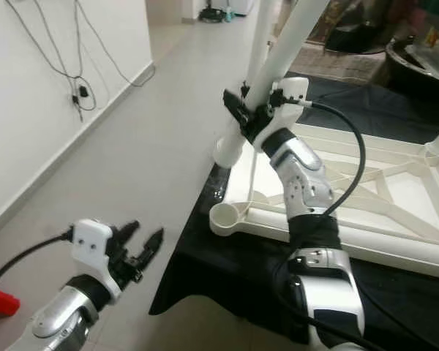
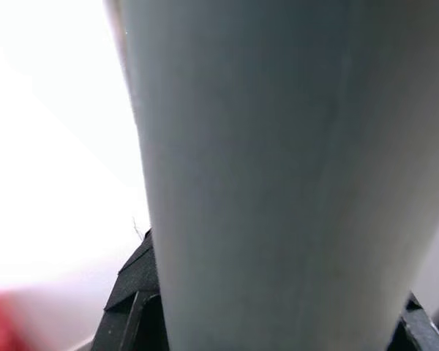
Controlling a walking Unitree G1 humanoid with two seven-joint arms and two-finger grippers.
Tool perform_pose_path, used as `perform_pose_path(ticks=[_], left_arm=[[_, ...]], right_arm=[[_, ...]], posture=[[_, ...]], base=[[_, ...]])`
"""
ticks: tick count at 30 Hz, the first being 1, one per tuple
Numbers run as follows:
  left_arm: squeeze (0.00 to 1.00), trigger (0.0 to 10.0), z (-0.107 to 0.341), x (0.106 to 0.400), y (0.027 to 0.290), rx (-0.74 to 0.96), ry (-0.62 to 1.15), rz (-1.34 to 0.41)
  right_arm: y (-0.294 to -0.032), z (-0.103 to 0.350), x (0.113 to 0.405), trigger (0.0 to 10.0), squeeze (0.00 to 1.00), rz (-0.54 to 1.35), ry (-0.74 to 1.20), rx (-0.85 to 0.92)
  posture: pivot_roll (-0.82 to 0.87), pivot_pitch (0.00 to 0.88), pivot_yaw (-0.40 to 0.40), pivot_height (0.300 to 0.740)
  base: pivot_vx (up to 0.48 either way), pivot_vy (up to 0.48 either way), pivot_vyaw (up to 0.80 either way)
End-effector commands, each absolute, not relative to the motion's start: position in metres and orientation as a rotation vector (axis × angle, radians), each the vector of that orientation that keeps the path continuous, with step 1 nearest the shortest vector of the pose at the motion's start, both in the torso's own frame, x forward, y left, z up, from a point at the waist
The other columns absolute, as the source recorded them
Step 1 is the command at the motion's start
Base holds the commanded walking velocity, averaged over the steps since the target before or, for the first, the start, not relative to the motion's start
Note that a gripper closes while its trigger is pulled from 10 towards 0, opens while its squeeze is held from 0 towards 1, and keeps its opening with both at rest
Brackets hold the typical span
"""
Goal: Building children table
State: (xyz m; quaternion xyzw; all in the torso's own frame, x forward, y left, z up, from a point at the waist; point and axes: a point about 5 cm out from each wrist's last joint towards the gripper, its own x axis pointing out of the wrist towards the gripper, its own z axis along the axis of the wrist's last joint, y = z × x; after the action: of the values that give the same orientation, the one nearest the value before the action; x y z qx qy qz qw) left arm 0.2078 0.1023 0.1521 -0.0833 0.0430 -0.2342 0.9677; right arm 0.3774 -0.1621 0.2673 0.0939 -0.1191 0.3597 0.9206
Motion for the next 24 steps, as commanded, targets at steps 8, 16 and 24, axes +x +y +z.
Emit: perform_pose_path(ticks=[8,16,24], left_arm=[[0.0,10.0,0.152,0.179,0.086,-0.242,0.161,-0.635],[0.0,10.0,0.156,0.168,0.087,-0.243,0.178,-0.636],[0.0,10.0,0.16,0.156,0.09,-0.234,0.204,-0.638]], right_arm=[[-0.157,0.267,0.364,10.0,0.0,1.334,-0.143,0.129],[-0.16,0.282,0.369,10.0,0.0,1.433,-0.162,0.047],[-0.154,0.298,0.368,10.0,0.0,1.555,-0.18,-0.005]], posture=[[0.15,0.274,-0.058,0.74],[0.17,0.323,-0.051,0.74],[0.2,0.358,-0.039,0.74]], base=[[0.0,0.0,0.0],[0.0,0.0,0.0],[0.0,0.0,0.0]])
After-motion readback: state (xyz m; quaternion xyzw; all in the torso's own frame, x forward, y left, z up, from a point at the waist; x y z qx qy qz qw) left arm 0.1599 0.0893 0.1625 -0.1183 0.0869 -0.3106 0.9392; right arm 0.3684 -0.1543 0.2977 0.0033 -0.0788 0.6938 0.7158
